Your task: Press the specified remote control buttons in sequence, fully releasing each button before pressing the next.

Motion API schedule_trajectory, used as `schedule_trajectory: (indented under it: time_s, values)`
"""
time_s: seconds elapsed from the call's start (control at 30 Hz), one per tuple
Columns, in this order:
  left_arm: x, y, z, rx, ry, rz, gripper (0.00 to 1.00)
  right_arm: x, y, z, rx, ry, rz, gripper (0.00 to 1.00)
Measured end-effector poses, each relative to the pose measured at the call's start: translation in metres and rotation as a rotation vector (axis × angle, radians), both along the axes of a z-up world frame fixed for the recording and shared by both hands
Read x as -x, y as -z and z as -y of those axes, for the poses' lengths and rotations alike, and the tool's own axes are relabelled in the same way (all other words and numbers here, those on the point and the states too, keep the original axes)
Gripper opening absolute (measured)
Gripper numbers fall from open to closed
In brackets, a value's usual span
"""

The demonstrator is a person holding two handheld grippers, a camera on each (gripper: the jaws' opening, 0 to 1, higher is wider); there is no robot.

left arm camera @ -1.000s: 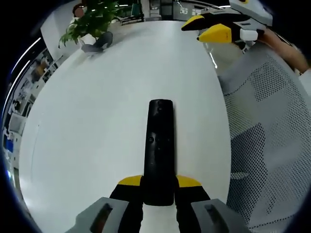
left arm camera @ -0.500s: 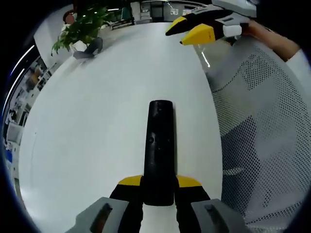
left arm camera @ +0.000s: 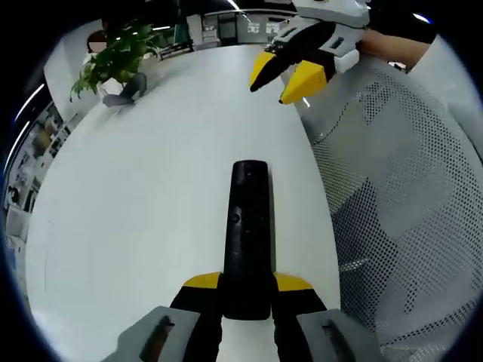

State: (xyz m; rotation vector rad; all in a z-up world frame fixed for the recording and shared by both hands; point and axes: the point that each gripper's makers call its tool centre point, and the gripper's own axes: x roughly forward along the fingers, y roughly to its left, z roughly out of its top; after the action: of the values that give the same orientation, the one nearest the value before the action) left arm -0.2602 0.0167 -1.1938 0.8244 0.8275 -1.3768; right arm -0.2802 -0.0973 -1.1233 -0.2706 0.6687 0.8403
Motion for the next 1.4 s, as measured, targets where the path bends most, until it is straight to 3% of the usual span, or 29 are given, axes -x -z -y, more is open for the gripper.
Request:
schedule_trajectory:
  time_s: [0.13,0.57,0.93,1.1,1.27,1.4]
  values:
    - [0.000,0.000,0.001,-0.012,0.006,0.000,0.24,0.007,0.005,-0.010,0.027,-0.103,-0.056,0.12]
    - [0.000,0.000,0.001,0.009,-0.003,-0.005,0.24,-0.013,0.037,-0.025,0.192,-0.299,-0.136,0.00]
    - [0.000,0.000,0.001,0.025,-0.006,-0.010,0.24,-0.019,0.059,-0.021,0.275,-0.353,-0.189,0.00]
    - [0.000,-0.001,0.001,0.049,-0.009,-0.011,0.24,-0.018,0.057,-0.023,0.274,-0.369,-0.190,0.00]
    - [0.000,-0.001,0.001,0.053,0.004,-0.008,0.24,-0.018,0.060,-0.023,0.335,-0.421,-0.178,0.00]
    - [0.001,-0.001,0.001,0.058,0.016,-0.008,0.24,-0.020,0.061,-0.024,0.406,-0.428,-0.213,0.00]
